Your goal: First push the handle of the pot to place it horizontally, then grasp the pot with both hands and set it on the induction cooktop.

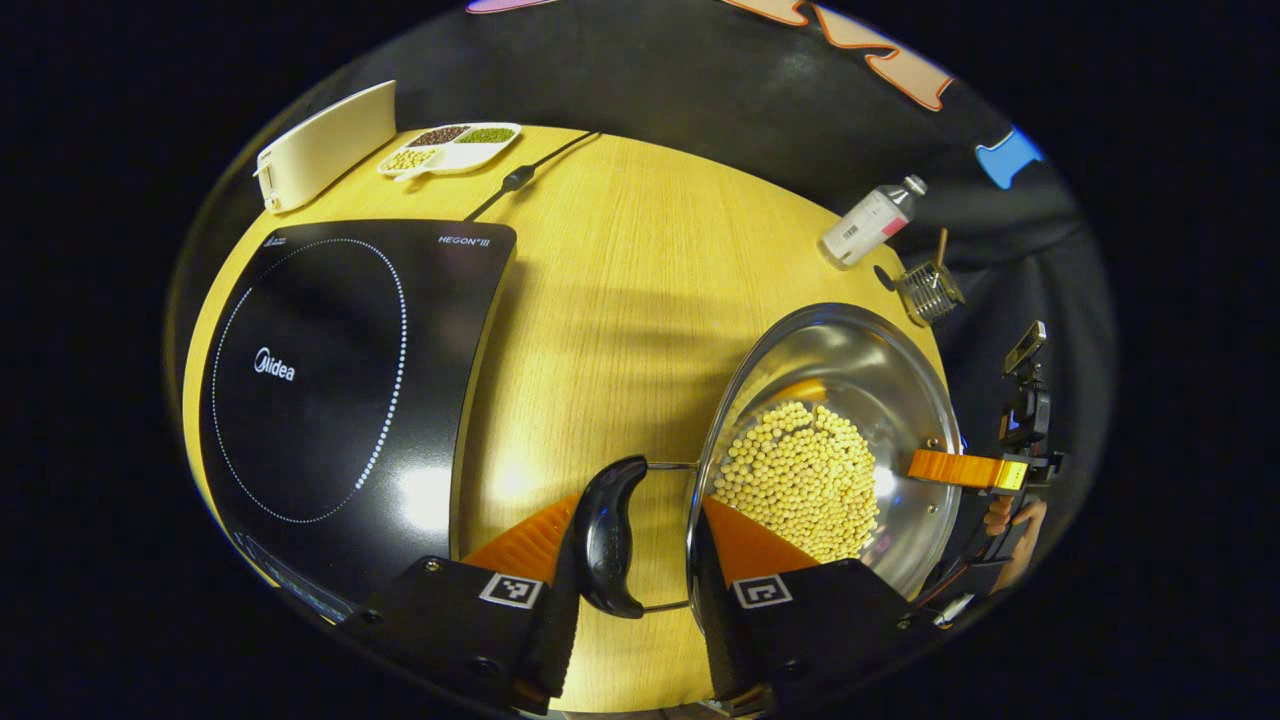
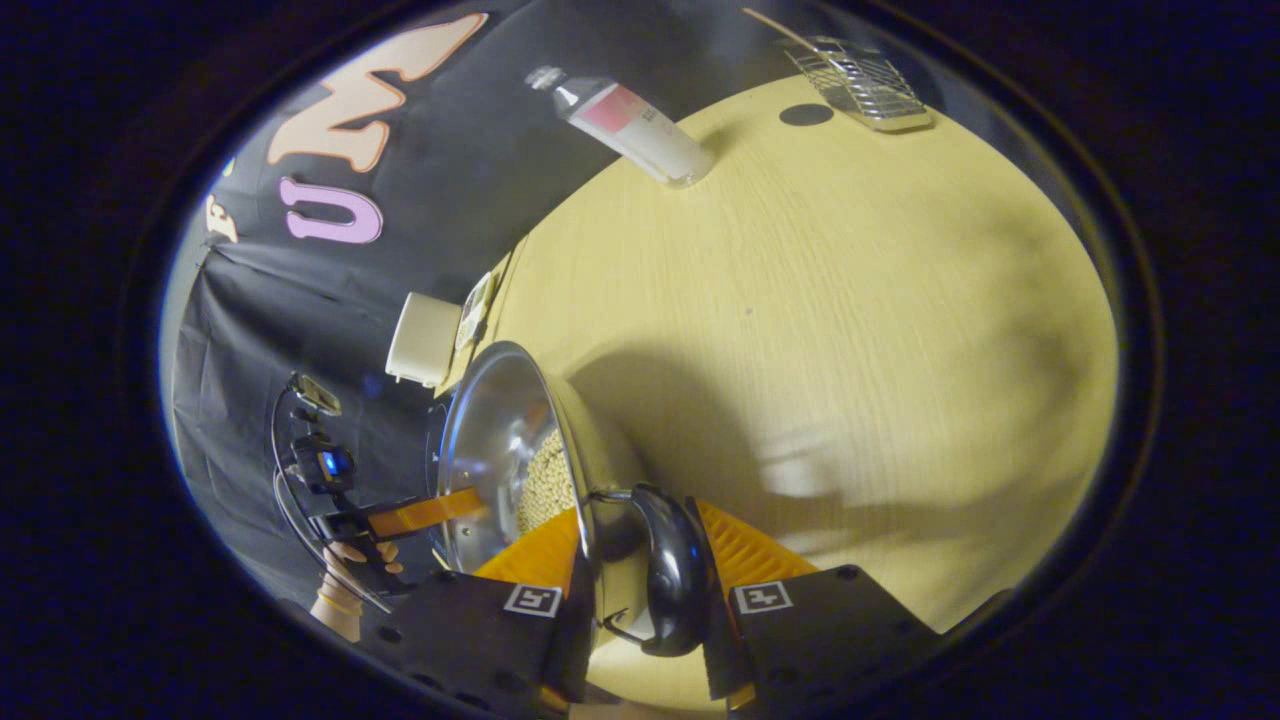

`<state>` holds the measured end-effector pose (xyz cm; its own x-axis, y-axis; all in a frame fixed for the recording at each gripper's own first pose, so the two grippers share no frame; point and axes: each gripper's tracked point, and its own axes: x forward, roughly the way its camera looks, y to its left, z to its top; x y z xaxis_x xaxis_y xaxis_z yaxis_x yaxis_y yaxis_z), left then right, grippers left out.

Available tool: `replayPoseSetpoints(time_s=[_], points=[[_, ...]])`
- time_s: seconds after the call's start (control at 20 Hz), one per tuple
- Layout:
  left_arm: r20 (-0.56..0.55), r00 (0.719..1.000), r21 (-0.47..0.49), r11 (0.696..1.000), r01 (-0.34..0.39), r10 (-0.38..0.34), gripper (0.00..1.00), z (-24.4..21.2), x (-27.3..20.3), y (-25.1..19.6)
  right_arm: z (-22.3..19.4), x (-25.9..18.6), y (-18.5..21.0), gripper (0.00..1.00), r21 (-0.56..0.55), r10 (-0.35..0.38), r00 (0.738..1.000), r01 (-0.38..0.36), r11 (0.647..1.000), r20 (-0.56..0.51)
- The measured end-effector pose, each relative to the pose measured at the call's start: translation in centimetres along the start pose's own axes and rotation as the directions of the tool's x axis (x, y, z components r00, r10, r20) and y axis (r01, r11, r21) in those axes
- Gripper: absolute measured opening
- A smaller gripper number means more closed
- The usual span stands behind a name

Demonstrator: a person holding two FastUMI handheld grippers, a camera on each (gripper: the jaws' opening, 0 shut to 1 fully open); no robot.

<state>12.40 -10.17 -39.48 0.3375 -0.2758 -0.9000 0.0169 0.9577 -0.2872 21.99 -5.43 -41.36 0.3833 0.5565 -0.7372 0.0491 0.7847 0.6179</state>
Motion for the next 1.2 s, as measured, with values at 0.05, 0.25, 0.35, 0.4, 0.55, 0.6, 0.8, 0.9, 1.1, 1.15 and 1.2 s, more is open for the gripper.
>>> replayPoseSetpoints(time_s=[0.05,0.25,0.35,0.4,0.55,0.6,0.8,0.9,1.1,1.15,1.2], points=[[0.000,1.000,0.013,1.000,0.008,-0.008,0.55,0.0,-0.6,0.2,-0.5,-0.5,0.6,0.48,0.003,-0.008,1.000,0.008,1.000,0.008],[-0.003,1.000,0.066,0.997,0.031,-0.031,0.55,0.0,-3.3,2.3,-3.4,-1.5,3.9,0.48,0.034,-0.034,0.999,0.033,0.999,0.037],[-0.009,0.999,0.089,0.995,0.038,-0.037,0.54,0.1,-4.9,4.1,-5.1,-1.2,6.0,0.48,0.054,-0.043,0.998,0.040,0.998,0.053],[-0.009,0.999,0.099,0.994,0.038,-0.038,0.55,0.2,-5.6,5.3,-5.8,-1.0,7.2,0.48,0.059,-0.047,0.997,0.043,0.997,0.063],[-0.002,0.999,0.132,0.991,0.039,-0.039,0.55,0.9,-8.0,8.8,-7.7,0.0,11.0,0.48,0.076,-0.053,0.994,0.046,0.996,0.091],[0.006,0.999,0.141,0.989,0.040,-0.042,0.57,1.3,-8.6,10.0,-8.2,0.4,12.3,0.48,0.080,-0.053,0.993,0.045,0.996,0.103],[0.050,0.997,0.172,0.984,0.048,-0.058,0.55,3.2,-10.8,14.4,-9.1,2.3,17.3,0.48,0.085,-0.050,0.987,0.038,0.996,0.150],[0.066,0.996,0.181,0.982,0.045,-0.058,0.55,4.1,-11.5,16.6,-9.5,3.5,19.1,0.42,0.082,-0.051,0.985,0.038,0.996,0.165],[0.065,0.997,0.150,0.988,0.035,-0.045,0.54,4.3,-11.9,20.7,-9.2,5.7,22.6,0.41,0.050,-0.056,0.977,0.047,0.998,0.205],[0.069,0.997,0.136,0.990,0.034,-0.044,0.54,4.4,-12.0,21.6,-9.0,6.3,23.3,0.41,0.033,-0.050,0.976,0.044,0.998,0.211],[0.077,0.996,0.122,0.992,0.032,-0.042,0.54,4.6,-12.2,22.6,-9.0,7.1,24.0,0.41,0.019,-0.048,0.978,0.045,0.999,0.205]])
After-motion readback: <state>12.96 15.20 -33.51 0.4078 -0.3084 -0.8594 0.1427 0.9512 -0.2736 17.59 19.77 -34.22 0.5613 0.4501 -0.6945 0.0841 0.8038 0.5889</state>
